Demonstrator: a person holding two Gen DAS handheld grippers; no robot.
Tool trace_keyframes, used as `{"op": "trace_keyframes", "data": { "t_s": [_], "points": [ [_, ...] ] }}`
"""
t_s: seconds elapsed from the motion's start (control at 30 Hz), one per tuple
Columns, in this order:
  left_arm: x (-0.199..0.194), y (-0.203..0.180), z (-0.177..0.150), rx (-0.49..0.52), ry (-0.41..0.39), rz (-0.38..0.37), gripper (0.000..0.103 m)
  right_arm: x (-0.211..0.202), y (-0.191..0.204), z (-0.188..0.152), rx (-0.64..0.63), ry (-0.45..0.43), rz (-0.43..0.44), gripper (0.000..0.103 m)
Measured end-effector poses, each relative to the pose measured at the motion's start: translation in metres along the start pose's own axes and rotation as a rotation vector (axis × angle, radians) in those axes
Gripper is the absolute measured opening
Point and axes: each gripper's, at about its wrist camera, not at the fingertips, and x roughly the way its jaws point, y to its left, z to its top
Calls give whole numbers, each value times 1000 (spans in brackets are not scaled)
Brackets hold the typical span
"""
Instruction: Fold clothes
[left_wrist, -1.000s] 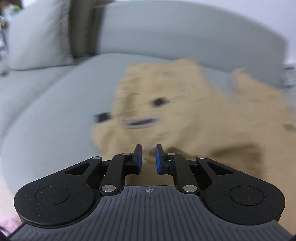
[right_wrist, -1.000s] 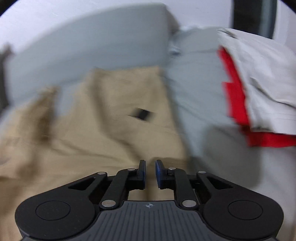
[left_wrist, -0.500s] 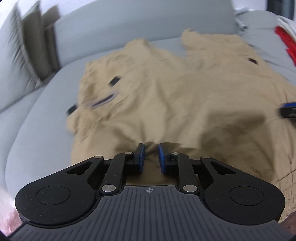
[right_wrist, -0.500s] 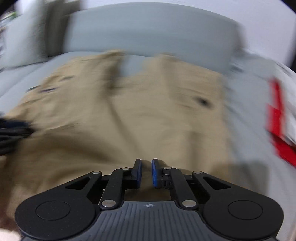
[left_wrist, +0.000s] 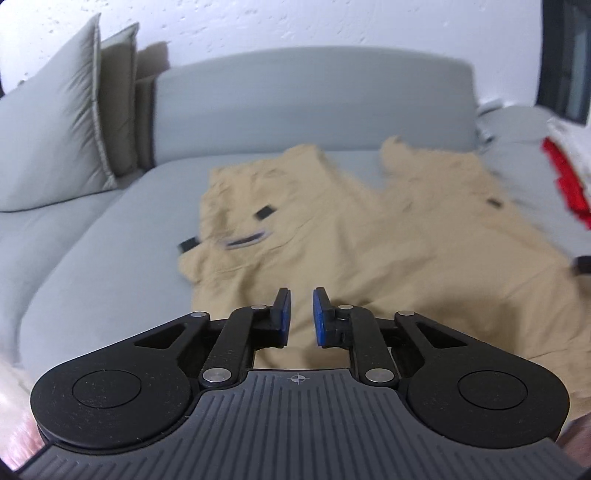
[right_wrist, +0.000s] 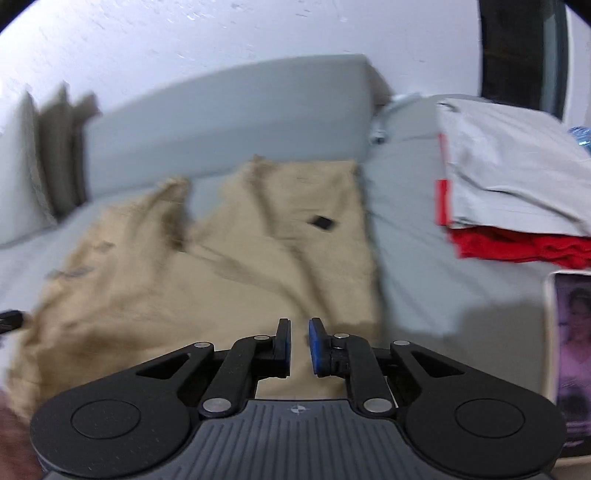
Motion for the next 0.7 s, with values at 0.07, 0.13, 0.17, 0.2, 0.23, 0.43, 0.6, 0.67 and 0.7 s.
{"op": "trace_keyframes", "data": {
  "t_s": [0.07, 0.13, 0.17, 0.2, 0.23, 0.43, 0.6, 0.67, 0.7],
  "points": [
    [6, -12, -6, 44, 37, -18, 20, 0, 16, 0, -53, 18, 45, 14],
    [11, -20, -10, 71, 56, -20, 20, 2, 26, -6, -111, 28, 82, 14],
    [13, -24, -11, 85, 69, -16, 21, 3, 34, -8, -136, 43, 106, 14],
    [13, -29, -13, 97, 82, -9, 24, 5, 41, -10, -160, 58, 129, 14],
    [18, -33, -16, 122, 120, 21, 23, 8, 43, -10, -171, 76, 128, 17],
    [33, -18, -21, 85, 256, 155, 24, 30, 19, -13, -135, 181, -112, 10],
    [18, -1, -18, -27, 186, 152, 23, 19, -28, -6, 136, 119, -145, 14],
    [7, 1, -15, -47, 124, 145, 26, 14, -33, -3, 191, 84, -131, 22],
    [5, 2, -14, -53, 105, 142, 29, 13, -34, -1, 205, 70, -126, 22]
  ]
}}
